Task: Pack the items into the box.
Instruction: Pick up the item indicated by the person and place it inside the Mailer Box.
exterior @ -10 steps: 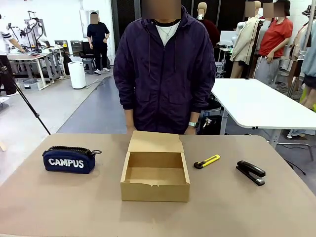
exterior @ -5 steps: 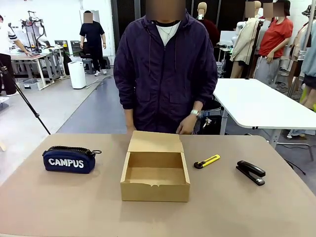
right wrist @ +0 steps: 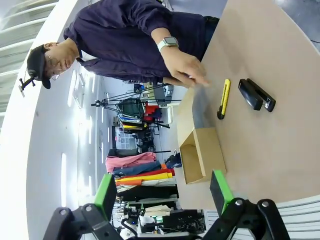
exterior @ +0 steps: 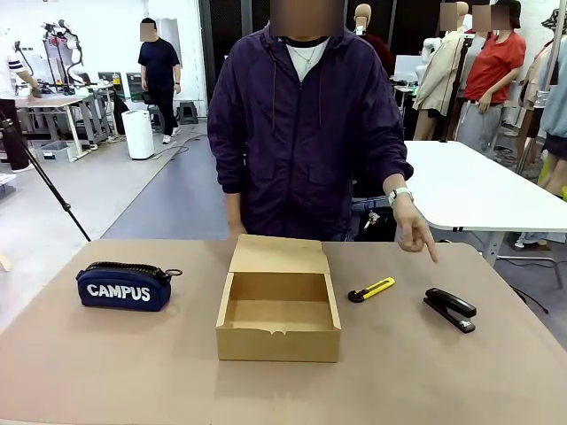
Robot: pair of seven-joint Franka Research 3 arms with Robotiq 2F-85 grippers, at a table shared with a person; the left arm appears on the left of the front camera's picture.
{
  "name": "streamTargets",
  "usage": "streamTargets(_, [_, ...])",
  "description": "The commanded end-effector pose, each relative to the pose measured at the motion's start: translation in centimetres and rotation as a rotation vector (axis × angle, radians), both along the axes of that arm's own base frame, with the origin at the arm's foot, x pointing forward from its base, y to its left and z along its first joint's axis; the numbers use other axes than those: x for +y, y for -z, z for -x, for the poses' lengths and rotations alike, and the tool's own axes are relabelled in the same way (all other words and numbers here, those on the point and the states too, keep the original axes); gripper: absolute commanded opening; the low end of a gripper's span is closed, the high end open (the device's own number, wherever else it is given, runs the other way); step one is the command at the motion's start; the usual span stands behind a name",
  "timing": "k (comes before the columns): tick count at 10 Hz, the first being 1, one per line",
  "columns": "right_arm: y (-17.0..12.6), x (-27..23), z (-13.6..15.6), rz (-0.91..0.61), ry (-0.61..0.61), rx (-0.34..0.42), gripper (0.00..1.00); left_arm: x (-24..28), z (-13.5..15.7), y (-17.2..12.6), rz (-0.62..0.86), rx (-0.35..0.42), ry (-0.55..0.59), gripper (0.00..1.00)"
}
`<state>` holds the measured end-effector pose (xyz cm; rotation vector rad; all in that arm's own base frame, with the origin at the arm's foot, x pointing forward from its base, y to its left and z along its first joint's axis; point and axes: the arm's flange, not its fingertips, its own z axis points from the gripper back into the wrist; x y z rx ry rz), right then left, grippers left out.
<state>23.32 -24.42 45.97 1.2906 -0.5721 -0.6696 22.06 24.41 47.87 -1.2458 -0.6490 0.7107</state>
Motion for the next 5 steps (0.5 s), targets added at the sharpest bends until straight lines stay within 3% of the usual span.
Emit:
streamTargets(1, [-0.45,-0.22,-0.27,-0.01,0.007,-0.035,1.0,0.2,-0.1,-0.06,0.001,-0.028,-0.001,1.0])
streamTargets(5, [-0.45,-0.22,-0.27,-0.01,0.007,-0.035,1.0,0.2,-0.1,-0.06,0.001,-0.028,-0.001,1.0])
